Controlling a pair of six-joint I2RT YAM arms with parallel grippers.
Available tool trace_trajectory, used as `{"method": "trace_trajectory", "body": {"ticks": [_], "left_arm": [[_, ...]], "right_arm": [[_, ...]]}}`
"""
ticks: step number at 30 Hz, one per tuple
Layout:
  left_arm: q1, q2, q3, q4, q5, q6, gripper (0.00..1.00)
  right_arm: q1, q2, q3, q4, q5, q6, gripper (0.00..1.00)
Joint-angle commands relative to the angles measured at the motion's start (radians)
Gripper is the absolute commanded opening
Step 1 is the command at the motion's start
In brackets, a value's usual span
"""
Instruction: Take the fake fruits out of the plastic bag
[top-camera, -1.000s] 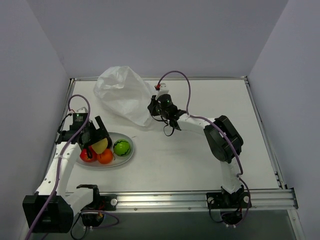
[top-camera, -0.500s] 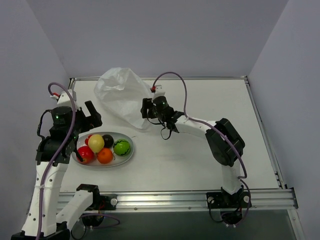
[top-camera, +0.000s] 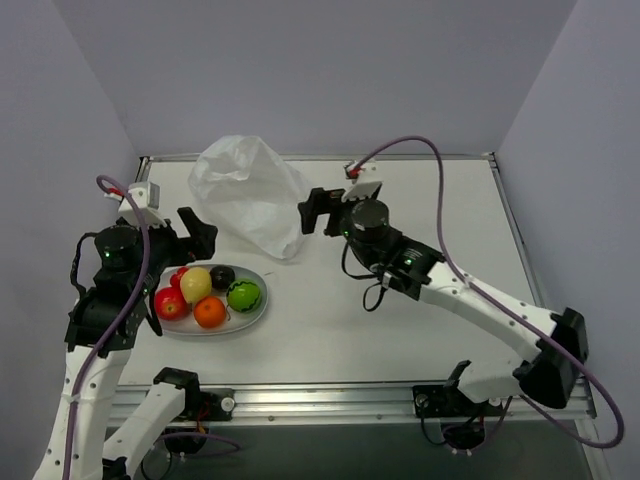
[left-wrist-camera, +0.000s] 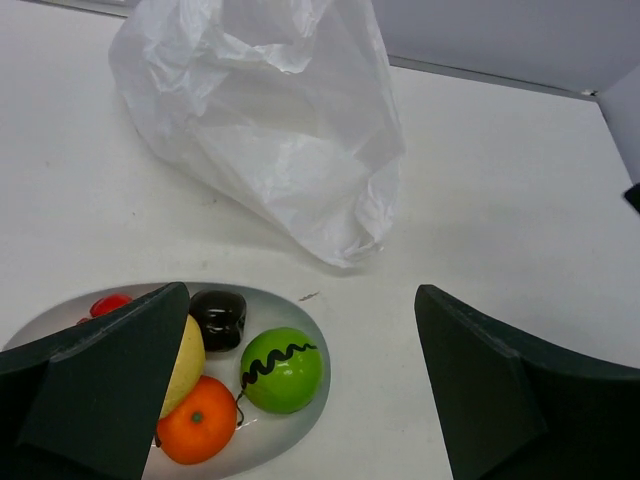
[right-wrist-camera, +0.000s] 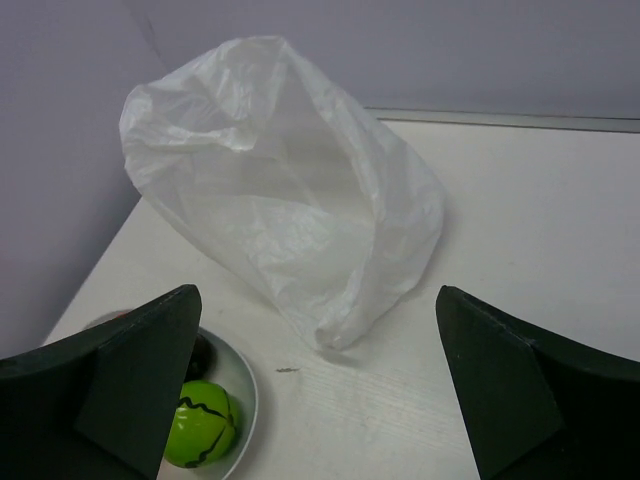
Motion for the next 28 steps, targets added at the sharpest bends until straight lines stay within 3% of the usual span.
{"method": "trace_trajectory", "body": {"ticks": [1,7,16,21,28], "left_arm": [[-0.006,-0.061,-0.016,0.073,0.040,-0.018,0.94],[-0.021,-0.153,-0.088,0.056,0.023,-0.003,0.94],[-0.032,-0.363,-0.234,-0.014,0.037,0.042,0.94],[-0.032,-0.394,-0.243,-0.034,0.020,0.048,0.94],[-0.032,-0.344,-0.240,0.064,0.022,0.017,0.94]], "right_arm": [[-0.004,-0.174,-0.079,-0.109,0.180,-0.018,1.00],[-0.006,-0.517,-0.220,-0.261,0.322,-0.011,1.00],[-0.007,-0.788,-0.393,-0.361,0.405,0.051,1.00],[-0.007,-0.811,-0.393,-0.361,0.418,0.032,1.00],[-0.007,-0.767,-0.327,-0.361,0.418,0.008,1.00]]}}
